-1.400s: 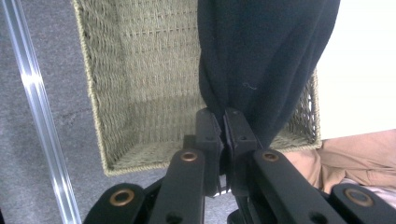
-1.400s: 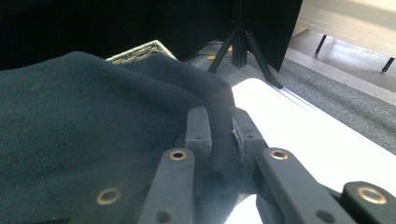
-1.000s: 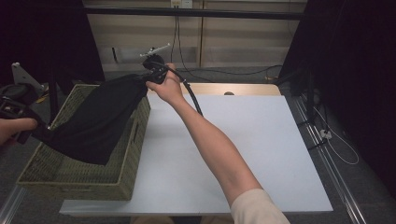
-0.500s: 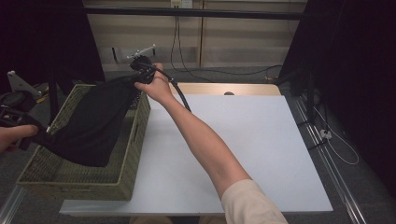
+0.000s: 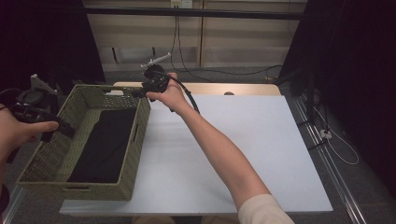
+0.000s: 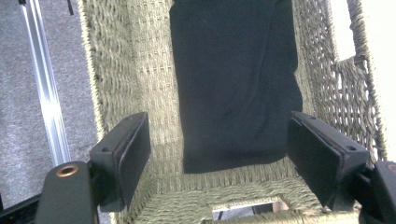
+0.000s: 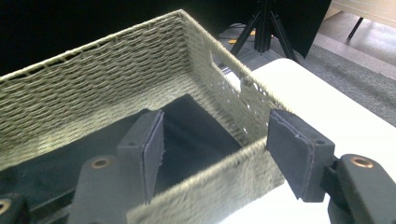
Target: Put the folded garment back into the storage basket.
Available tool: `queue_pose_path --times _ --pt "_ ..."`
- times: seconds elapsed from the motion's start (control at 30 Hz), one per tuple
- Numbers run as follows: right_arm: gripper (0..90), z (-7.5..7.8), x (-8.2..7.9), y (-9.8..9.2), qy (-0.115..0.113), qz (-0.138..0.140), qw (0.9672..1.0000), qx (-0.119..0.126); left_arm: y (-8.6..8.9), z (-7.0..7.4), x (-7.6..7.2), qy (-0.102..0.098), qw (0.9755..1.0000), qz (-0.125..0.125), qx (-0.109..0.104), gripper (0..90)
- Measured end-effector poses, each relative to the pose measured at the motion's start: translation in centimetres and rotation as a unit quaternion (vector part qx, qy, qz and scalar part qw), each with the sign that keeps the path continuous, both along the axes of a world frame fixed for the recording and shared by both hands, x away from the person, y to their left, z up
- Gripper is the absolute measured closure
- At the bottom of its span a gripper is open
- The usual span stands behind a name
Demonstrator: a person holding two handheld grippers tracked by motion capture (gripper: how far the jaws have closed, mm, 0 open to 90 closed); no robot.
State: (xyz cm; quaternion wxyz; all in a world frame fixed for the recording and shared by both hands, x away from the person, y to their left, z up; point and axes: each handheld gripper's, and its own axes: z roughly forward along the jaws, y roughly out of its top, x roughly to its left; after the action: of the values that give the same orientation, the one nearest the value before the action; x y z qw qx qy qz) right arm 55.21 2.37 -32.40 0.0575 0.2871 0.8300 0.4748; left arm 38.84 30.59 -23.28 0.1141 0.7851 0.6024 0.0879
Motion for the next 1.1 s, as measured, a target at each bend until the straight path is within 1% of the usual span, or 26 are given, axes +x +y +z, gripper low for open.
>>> queue_pose_path --times 0.03,0.07,0.1,0.17,0.23,0.3,0.33,0.4,0.43,0.5,0.6,0.63,0.7,0.73,0.8,0.9,0.93,0.97,1.0,1.03,1.1 --pt "35.0 0.1 -0.2 -0.3 0.001 0.001 1.0 0.002 -0.1 -0.1 0.2 0.002 1.0 -0.005 0.0 21.5" --pt "34.8 0.2 -0.4 -0.6 0.004 0.002 1.0 0.006 -0.2 -0.1 0.4 0.003 1.0 -0.005 -0.001 21.4" --pt "34.4 0.3 -0.7 -1.0 0.003 0.004 0.9999 0.009 -0.3 -0.2 0.6 0.001 1.0 -0.008 -0.005 21.3" --pt "32.5 0.5 -1.2 -1.7 -0.004 0.003 1.0 0.008 -0.5 -0.4 0.9 0.003 0.9999 -0.015 -0.005 20.1" --pt "31.9 0.6 -1.7 -2.3 0.0 0.005 0.9999 0.012 -0.7 -0.6 1.3 0.001 0.9998 -0.018 -0.007 19.6" --pt "31.1 0.5 -2.1 -3.0 -0.002 0.005 0.9999 0.014 -1.0 -0.9 1.7 0.001 0.9998 -0.018 -0.013 18.5" --pt "30.8 0.4 -2.3 -3.4 -0.003 0.003 0.9999 0.014 -1.2 -1.0 1.8 0.002 0.9996 -0.023 -0.014 18.2" --pt "30.6 0.3 -2.7 -4.3 0.004 0.004 0.9997 0.025 -1.4 -1.2 2.2 -0.001 0.9994 -0.029 -0.017 17.7" --pt "29.9 0.2 -2.9 -4.7 0.004 0.004 0.9997 0.025 -1.6 -1.3 2.3 0.002 0.9994 -0.031 -0.017 17.0" --pt "28.5 -0.1 -3.2 -5.4 0.003 0.003 0.9999 0.015 -1.9 -1.6 2.7 0.0 0.9993 -0.034 -0.019 16.7" --pt "27.5 -0.5 -3.8 -6.7 0.009 -0.002 0.9998 0.018 -2.2 -1.9 3.0 0.0 0.999 -0.039 -0.02 16.2" --pt "27.3 -0.6 -3.9 -7.0 0.009 -0.003 0.9998 0.019 -2.3 -2.0 3.1 -0.002 0.999 -0.04 -0.02 16.1" --pt "26.3 -0.8 -4.2 -7.6 0.008 -0.005 0.9998 0.015 -2.4 -2.0 3.4 0.001 0.9988 -0.045 -0.018 15.7" --pt "25.5 -0.9 -4.4 -8.0 0.01 -0.005 0.9998 0.016 -2.5 -2.1 3.4 -0.001 0.9987 -0.048 -0.017 15.4" --pt "25.4 -1.1 -4.8 -8.7 0.008 -0.008 0.9997 0.02 -2.7 -2.0 3.6 -0.002 0.9987 -0.048 -0.019 15.1" --pt "24.7 -1.2 -5.2 -9.5 0.009 -0.012 0.9997 0.018 -3.0 -2.0 3.9 -0.003 0.9985 -0.05 -0.022 14.9" --pt "24.7 -1.3 -5.5 -9.9 0.007 -0.012 0.9998 0.017 -3.0 -2.0 3.9 -0.006 0.9984 -0.051 -0.024 15.0" --pt "24.5 -1.4 -5.6 -10.0 0.008 -0.014 0.9997 0.017 -3.1 -2.0 4.1 -0.001 0.9983 -0.053 -0.023 14.9" --pt "24.0 -1.5 -5.8 -10.3 0.007 -0.012 0.9998 0.014 -3.2 -2.1 4.1 -0.005 0.9982 -0.055 -0.024 14.9" --pt "23.9 -1.6 -6.0 -10.6 0.007 -0.013 0.9998 0.012 -3.3 -2.1 4.2 -0.004 0.9979 -0.06 -0.024 14.9" --pt "23.6 -1.7 -6.3 -11.0 0.009 -0.015 0.9998 0.011 -3.4 -2.1 4.4 -0.006 0.998 -0.057 -0.026 14.8"
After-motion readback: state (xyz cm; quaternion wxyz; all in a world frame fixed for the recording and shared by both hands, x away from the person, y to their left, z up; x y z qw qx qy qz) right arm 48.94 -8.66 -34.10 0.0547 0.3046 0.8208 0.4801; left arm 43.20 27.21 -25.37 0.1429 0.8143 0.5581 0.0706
